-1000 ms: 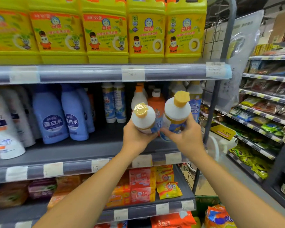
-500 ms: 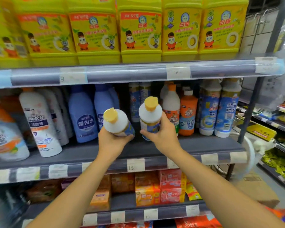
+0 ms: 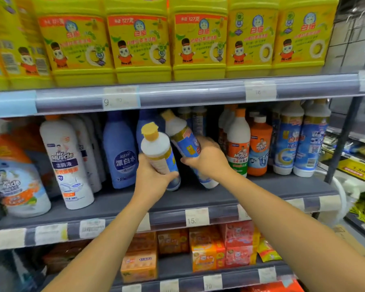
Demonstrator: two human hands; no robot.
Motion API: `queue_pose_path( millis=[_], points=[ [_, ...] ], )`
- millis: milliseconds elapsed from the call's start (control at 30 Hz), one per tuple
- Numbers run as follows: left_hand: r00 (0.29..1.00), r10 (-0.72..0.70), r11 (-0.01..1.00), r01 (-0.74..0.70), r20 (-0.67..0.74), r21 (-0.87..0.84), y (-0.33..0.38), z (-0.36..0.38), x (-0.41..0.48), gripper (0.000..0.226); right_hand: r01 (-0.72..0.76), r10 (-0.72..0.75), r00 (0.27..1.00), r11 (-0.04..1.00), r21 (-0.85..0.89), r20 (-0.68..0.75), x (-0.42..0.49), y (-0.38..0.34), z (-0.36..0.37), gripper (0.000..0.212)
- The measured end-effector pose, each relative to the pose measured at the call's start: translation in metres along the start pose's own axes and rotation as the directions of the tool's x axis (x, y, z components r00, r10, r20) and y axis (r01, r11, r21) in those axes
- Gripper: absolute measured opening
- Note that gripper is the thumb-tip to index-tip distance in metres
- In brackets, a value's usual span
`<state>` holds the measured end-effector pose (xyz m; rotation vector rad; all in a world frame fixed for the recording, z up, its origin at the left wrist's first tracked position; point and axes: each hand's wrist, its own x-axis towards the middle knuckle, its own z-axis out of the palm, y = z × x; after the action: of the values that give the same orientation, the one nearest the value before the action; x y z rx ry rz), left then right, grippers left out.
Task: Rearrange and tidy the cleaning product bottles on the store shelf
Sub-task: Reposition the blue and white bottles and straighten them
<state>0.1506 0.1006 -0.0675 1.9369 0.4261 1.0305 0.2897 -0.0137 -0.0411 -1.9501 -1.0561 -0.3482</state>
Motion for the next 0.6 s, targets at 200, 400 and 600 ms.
queue_pose_path(
  millis=[200,400,600],
  points=[
    [0.988,-0.05,0.999,0.051,0.144,-0.007,0.004,-0.002,0.028,0.058,-0.237,0.247,0.967,0.962,0.134,-0.066,0.018,0.008,0.001,0.032],
    [0.979,-0.11,0.985,0.131,0.172,-0.114,0.003,0.013,0.041,0.053,-0.294,0.332,0.927,0.931,0.215,-0.174,0.031,0.027,0.012,0.046],
    [0.97,-0.162,0.971,0.189,0.181,-0.147,0.007,0.036,0.057,0.052,-0.318,0.358,0.893,0.93,0.183,-0.271,0.045,0.04,0.03,0.063]
  ],
)
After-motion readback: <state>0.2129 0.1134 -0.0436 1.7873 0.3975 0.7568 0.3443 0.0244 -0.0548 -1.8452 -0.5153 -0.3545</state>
